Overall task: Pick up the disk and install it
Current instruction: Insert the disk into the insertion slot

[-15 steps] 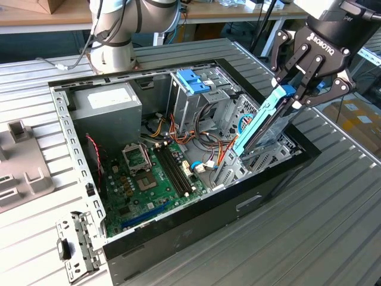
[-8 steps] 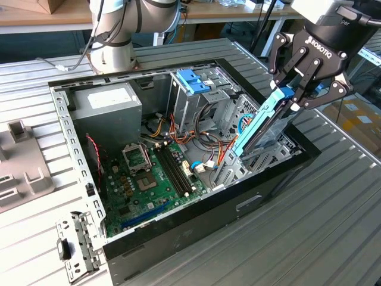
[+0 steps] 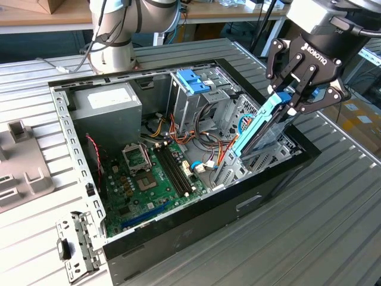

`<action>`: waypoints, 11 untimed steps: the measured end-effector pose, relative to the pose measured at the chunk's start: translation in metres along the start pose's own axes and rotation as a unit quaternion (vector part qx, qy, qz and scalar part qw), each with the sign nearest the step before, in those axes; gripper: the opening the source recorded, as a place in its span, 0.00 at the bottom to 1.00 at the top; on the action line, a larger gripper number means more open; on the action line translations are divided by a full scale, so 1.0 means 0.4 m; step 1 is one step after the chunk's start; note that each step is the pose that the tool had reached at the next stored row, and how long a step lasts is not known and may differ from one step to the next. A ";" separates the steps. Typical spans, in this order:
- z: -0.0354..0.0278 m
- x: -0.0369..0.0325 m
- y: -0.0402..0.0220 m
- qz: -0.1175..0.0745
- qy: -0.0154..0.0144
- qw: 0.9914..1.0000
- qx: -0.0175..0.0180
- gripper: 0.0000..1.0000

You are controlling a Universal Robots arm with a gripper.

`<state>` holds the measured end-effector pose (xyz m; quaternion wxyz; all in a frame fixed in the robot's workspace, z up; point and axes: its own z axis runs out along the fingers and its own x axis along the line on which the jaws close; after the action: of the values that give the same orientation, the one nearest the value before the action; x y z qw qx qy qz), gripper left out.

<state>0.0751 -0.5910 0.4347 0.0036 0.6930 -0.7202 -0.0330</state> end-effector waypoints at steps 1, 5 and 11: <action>0.002 0.000 0.000 0.000 0.000 1.000 0.000 0.37; 0.012 0.000 -0.001 0.000 0.000 1.000 0.000 0.37; 0.015 0.001 -0.001 0.000 0.000 1.000 0.000 0.37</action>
<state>0.0750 -0.5910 0.4287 0.0037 0.6929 -0.7202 -0.0330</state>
